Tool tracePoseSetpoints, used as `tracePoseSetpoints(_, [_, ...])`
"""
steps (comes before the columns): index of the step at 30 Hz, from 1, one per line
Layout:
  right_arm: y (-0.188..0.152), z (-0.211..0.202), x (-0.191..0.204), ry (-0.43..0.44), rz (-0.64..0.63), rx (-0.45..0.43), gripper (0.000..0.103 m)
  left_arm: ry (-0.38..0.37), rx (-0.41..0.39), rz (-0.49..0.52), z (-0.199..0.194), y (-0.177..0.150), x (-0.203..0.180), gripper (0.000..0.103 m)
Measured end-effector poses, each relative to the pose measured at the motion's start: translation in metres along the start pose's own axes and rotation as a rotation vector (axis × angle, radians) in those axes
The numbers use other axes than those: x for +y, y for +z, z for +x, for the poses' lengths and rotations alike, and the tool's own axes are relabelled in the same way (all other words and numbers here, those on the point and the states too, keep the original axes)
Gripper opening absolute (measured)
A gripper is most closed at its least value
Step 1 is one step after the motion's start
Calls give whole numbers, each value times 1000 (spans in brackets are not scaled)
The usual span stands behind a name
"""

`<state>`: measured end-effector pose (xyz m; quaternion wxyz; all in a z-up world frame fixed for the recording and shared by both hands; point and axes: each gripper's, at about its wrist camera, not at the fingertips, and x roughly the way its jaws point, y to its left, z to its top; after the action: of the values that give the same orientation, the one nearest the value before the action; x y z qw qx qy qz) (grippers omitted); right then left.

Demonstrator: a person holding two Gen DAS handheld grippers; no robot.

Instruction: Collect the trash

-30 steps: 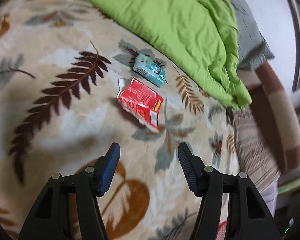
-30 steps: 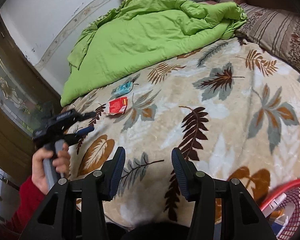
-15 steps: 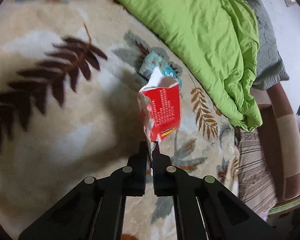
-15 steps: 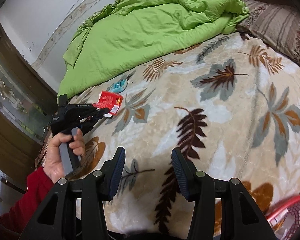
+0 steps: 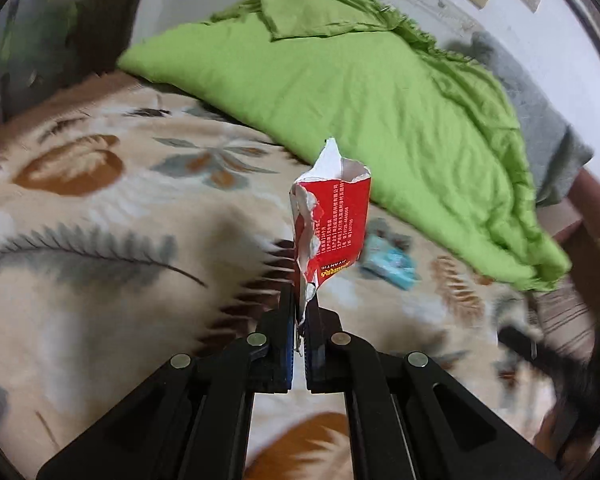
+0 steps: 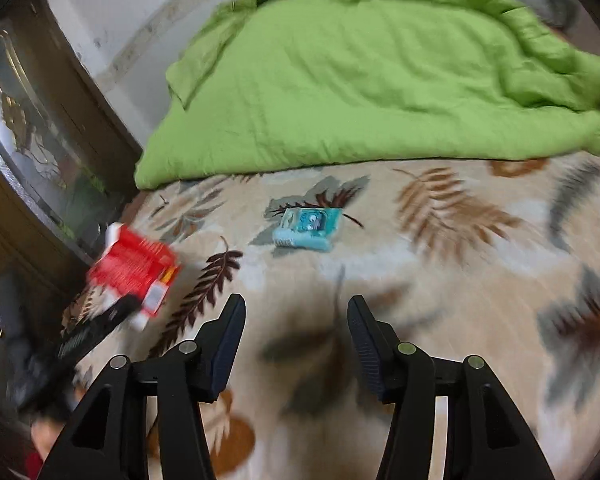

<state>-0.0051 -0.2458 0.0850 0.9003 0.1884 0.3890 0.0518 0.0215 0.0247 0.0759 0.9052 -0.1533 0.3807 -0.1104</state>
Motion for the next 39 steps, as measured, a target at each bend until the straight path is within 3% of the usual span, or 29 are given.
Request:
tracePoseSetpoints(5, [48,67,6,-41,-31,8,57,25,23,4,18,8,9,3])
tracePoseSetpoints(12, [98,149,-8,-13,60,84,57,43,35,6,33,14,10,3])
tracePoseSetpoints(18, [89,171,-16,65,103,198,59,46,51,4,41,16,14,3])
tracePoseSetpoints(20, [78,164,-13,157,107,229,60,50,49,1,42,17,15,3])
tracePoseSetpoints(23, [61,152,0,181,46,240,69,53,50,-11,42,17,18,3])
tracePoseSetpoints(31, [43,161,39,-44,-122,211,68,68,51,4,43,14,14,3])
tracePoseSetpoints(33, [39,164,45,-112,-166,203,52,72,51,12,43,14,13,3])
tracePoseSetpoints(35, [35,159,50,-146,-205,187,46,63,55,6,43,14,12,3])
tracePoseSetpoints(37, [30,146,51,-173,-203,170,34,59,53,12,40,14,10,3])
tracePoseSetpoints(39, [24,128,50,-184,-196,151,31,53,49,24,37,13,6,3])
